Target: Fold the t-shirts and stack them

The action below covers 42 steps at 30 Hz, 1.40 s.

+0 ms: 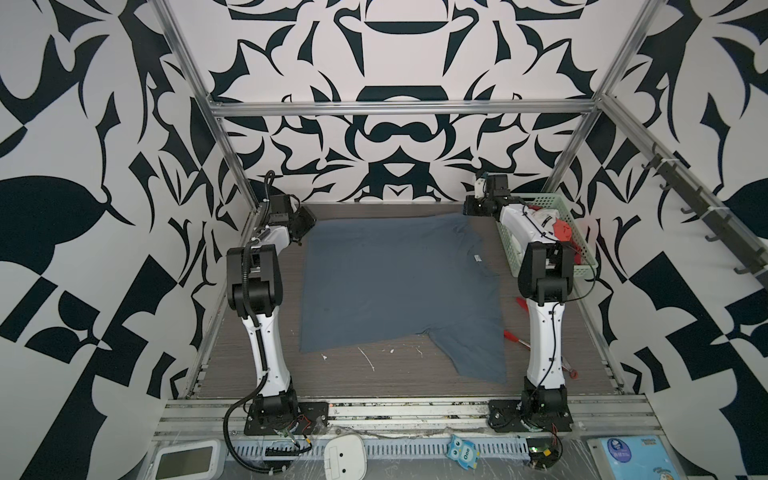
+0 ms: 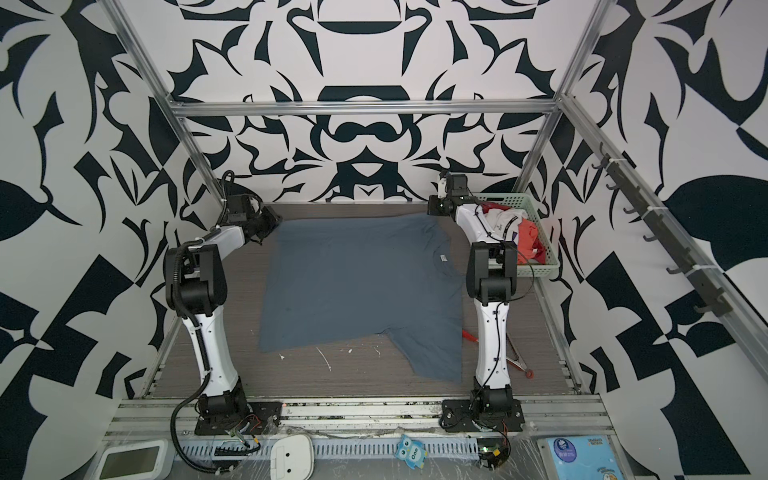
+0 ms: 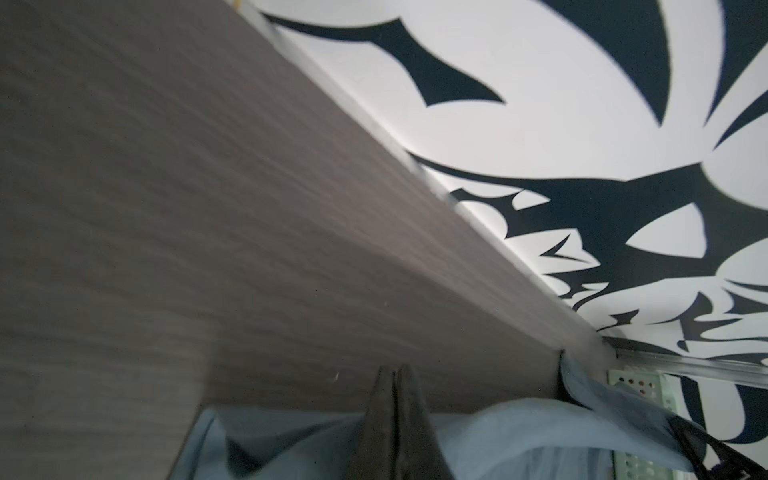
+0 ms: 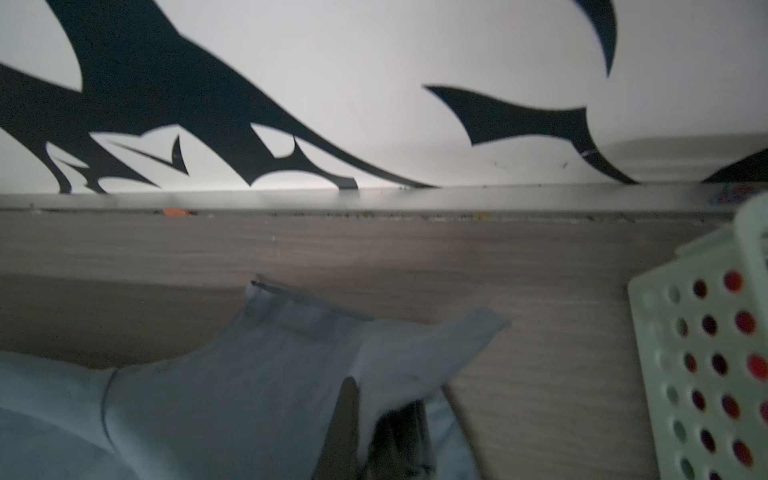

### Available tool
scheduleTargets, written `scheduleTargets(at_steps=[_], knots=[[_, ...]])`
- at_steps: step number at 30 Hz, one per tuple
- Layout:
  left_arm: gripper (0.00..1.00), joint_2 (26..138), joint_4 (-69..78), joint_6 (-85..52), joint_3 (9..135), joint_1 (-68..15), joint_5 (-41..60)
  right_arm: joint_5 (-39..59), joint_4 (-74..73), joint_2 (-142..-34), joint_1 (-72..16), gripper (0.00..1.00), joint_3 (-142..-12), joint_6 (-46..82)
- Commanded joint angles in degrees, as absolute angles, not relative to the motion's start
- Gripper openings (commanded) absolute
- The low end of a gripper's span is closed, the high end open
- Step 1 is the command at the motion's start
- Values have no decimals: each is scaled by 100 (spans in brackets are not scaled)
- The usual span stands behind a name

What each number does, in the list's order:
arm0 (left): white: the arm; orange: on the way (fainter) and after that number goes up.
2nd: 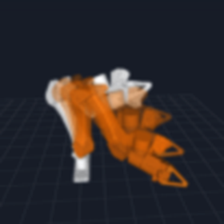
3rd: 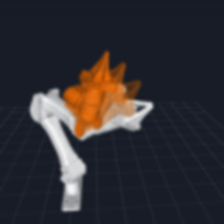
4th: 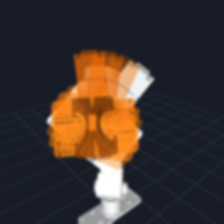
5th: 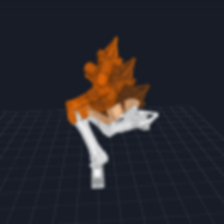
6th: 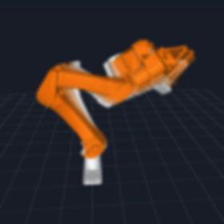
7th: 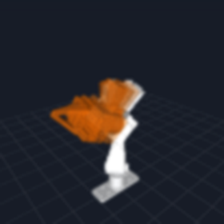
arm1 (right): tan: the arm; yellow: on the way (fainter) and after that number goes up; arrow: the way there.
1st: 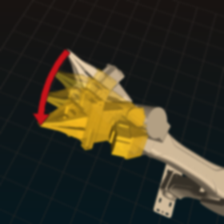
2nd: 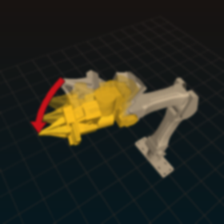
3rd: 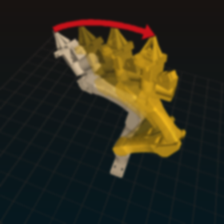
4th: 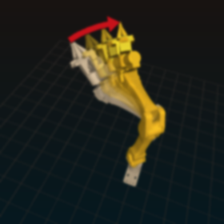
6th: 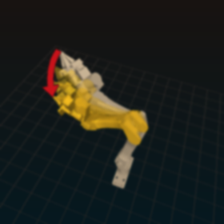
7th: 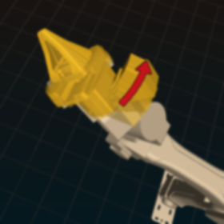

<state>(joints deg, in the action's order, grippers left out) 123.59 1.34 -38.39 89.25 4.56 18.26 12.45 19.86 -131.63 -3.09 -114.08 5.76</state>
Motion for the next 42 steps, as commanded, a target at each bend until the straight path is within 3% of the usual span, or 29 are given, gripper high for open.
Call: scheduleTargets(at_steps=[1,9,22,27,33,34,36,38,40,42], knots=[[0,11671,390,-3680,8417,490,1748,997,1512,-12231,-325,0,-10757,256],[0,10877,541,-3633,7280,483,1565,875,1300,-11394,-396,0,-9427,217],[0,10468,775,-3752,6075,482,1266,584,1196,-11042,-445,0,-8220,269],[0,10438,758,-3818,5946,477,1242,472,1126,-10838,-448,7,-7799,324],[2,10187,751,-3890,5650,483,1143,238,1049,-10448,-446,31,-7383,381],[5,10112,786,-3923,5547,482,1136,131,1015,-10360,-444,32,-7300,393],[22,9954,824,-3964,5363,482,1046,34,910,-10191,-446,40,-7162,426],[24,9788,816,-3955,5228,483,1006,-110,880,-10033,-446,46,-7073,462],[32,9605,717,-3948,5136,483,940,-250,847,-9869,-444,48,-7032,598],[45,9436,485,-3955,5096,483,722,-288,858,-9706,-431,49,-7059,759]])
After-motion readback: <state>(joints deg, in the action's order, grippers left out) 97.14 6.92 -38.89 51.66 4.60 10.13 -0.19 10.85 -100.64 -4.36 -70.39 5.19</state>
